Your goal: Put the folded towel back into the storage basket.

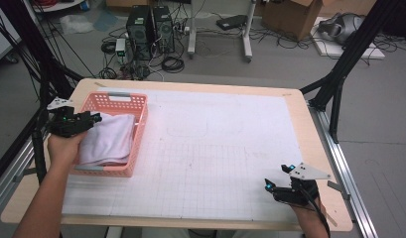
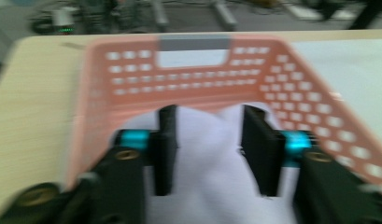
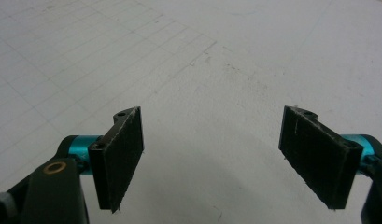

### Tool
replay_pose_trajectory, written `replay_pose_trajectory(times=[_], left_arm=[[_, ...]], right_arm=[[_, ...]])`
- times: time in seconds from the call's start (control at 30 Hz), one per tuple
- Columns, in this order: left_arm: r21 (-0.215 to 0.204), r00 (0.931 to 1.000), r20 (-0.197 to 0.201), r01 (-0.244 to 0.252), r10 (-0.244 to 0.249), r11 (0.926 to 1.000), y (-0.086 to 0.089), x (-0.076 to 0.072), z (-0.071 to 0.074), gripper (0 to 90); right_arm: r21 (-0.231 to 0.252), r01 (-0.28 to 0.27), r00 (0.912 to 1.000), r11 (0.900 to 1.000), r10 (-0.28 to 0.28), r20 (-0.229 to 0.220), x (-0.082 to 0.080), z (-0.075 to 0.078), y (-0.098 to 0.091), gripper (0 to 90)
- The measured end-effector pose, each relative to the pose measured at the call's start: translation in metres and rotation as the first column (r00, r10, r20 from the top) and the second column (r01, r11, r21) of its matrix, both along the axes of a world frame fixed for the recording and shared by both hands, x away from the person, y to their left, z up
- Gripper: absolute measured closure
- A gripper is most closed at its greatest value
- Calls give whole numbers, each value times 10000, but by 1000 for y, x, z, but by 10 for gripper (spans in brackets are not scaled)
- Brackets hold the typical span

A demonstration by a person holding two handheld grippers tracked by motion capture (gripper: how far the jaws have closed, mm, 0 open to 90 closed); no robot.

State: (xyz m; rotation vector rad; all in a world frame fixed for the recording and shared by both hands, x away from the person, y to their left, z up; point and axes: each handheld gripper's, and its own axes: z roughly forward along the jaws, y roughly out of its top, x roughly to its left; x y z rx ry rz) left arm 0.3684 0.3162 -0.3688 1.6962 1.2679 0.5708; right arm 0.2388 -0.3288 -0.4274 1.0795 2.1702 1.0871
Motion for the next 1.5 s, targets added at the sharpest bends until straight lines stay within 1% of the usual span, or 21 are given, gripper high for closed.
replay_pose_trajectory(times=[0.07, 0.13, 0.17, 0.2, 0.23, 0.27, 0.3, 0.4, 0.5, 0.6, 0.7, 0.73, 0.8, 0.93, 1.03, 1.13, 1.17, 1.2, 1.27, 1.37, 1.5], left_arm=[[-205, 9970, -467, 605, -614, 9980, -5, 2, -4, 768], [32, 9905, -1145, 772, -763, 9970, -10, 6, -10, 753], [365, 9879, -1442, 637, -578, 9973, -12, 8, -12, 723], [1008, 9791, -2033, 236, -27, 9946, -13, 12, -17, 703], [1170, 9739, -2254, 5, 261, 9931, -13, 14, -19, 667], [1445, 9667, -2423, -475, 819, 9884, -12, 16, -20, 667], [1787, 9577, -2512, -965, 1402, 9792, -11, 17, -21, 657], [2149, 9407, -2895, -1162, 1769, 9697, -8, 22, -27, 676], [2280, 9359, -3042, -1094, 1775, 9675, -9, 26, -33, 670], [1818, 9407, -3000, -1066, 1584, 9775, -10, 30, -35, 604], [1354, 9530, -2781, -849, 1201, 9871, -13, 33, -39, 570], [1028, 9579, -2754, -551, 816, 9932, -15, 34, -41, 588], [641, 9651, -2603, -133, 296, 9979, -17, 36, -44, 577], [166, 9722, -2295, -433, 460, 9989, -14, 37, -42, 524], [-143, 9887, -1386, -591, 565, 9982, -10, 30, -31, 491], [-506, 9987, -271, -437, 424, 9978, -6, 20, -18, 463], [-664, 9990, 54, -445, 449, 9968, -5, 16, -14, 408], [-774, 9984, 339, -432, 459, 9961, -4, 13, -11, 408], [-1243, 9922, 1167, -283, 429, 9918, -1, 4, -5, 389], [-1518, 9837, 1776, -3, 276, 9884, -1, -6, 0, 317], [-1439, 9689, 2472, 308, 58, 9891, -5, -20, 6, 196]], right_arm=[[1, 11, 10000, 10000, -11, 17, 0, 0, 0, 209], [9, 36, 10000, 10000, -36, -18, -1, 0, -1, 209], [12, 43, 10000, 10000, -43, -15, -1, 0, -1, 209], [3, 27, 10000, 10000, -27, 8, 0, 0, -1, 209], [-18, 5, 10000, 10000, -5, -16, -1, 0, 0, 209], [-18, 5, 10000, 10000, -5, -16, -1, 0, 0, 209], [-25, 3, 10000, 10000, -3, -9, -1, 0, 0, 209], [0, 35, 10000, 10000, -35, -53, 0, -1, -1, 209], [-34, 9, 10000, 10000, -9, -34, 0, -1, -1, 209], [-26, 4, 10000, 10000, -4, -100, 0, -2, 0, 209], [-78, -34, 9999, 10000, 33, -110, 1, -3, 1, 209], [-87, -31, 9999, 10000, 30, -106, 1, -3, 1, 209], [-86, -26, 9999, 10000, 25, -120, 1, -3, 1, 209], [-80, -10, 9999, 10000, 9, -135, 0, -3, 0, 209], [-32, 29, 10000, 10000, -29, -84, 0, -2, -2, 209], [-44, 23, 10000, 10000, -23, -97, 0, -2, -2, 209], [-28, -12, 10000, 10000, 12, -41, 0, -1, -1, 209], [-28, -12, 10000, 10000, 12, -41, 0, -1, -1, 209], [-3, -10, 10000, 10000, 10, 64, 0, 0, -1, 209], [183, 54, 9999, 9998, -56, 115, -1, 2, -1, 208], [292, 60, 9998, 9996, -64, 164, -1, 2, -2, 208]])
